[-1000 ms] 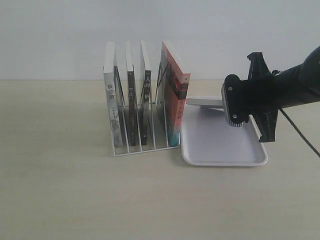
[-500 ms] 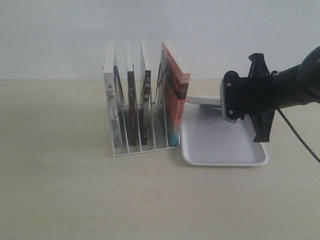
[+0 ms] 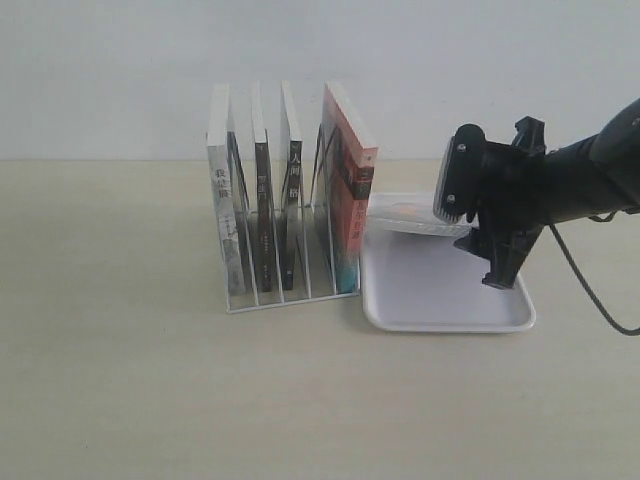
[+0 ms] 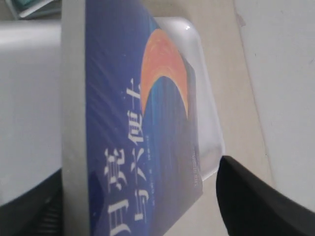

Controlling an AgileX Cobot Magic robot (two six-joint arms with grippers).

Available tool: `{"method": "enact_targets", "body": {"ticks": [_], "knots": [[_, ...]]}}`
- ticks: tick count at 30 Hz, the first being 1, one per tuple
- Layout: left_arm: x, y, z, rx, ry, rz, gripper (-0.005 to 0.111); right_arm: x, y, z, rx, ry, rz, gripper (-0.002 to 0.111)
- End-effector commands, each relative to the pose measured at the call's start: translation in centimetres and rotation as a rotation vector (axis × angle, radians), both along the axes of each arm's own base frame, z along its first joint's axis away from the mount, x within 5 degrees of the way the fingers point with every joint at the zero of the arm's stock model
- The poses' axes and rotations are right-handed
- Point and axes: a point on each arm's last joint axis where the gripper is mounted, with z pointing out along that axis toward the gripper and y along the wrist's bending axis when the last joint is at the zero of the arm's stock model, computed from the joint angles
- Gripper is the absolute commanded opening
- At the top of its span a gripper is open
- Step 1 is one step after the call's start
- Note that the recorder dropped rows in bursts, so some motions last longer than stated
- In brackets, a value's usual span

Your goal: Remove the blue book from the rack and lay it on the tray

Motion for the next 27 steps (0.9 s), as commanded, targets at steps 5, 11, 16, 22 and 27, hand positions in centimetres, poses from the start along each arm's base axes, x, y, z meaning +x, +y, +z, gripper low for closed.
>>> {"method": "enact_targets", "body": {"ticks": [5, 11, 16, 22, 27], "knots": [[0.0, 0.0, 0.2, 0.001, -0.019, 0.001, 0.005, 0.0, -0.2, 0.3, 0.090, 0.017, -0.109, 0.069], [0.0, 0.0, 0.2, 0.001, -0.019, 0.001, 0.005, -1.1, -0.1, 2.9, 0.125, -0.011, -0.071, 0.069], [0.0, 0.0, 0.2, 0.001, -0.019, 0.001, 0.005, -3.2, 0.3, 5.4, 0.180, 0.034, 0.021, 0.069], [0.0, 0.0, 0.2, 0.001, -0.019, 0.001, 0.005, -4.9, -0.3, 7.7, 0.193, 0.047, -0.023, 0.069], [0.0, 0.0, 0.2, 0.001, -0.019, 0.001, 0.005, -6.7, -1.7, 11.1, 0.368, 0.037, -0.267, 0.069]]}}
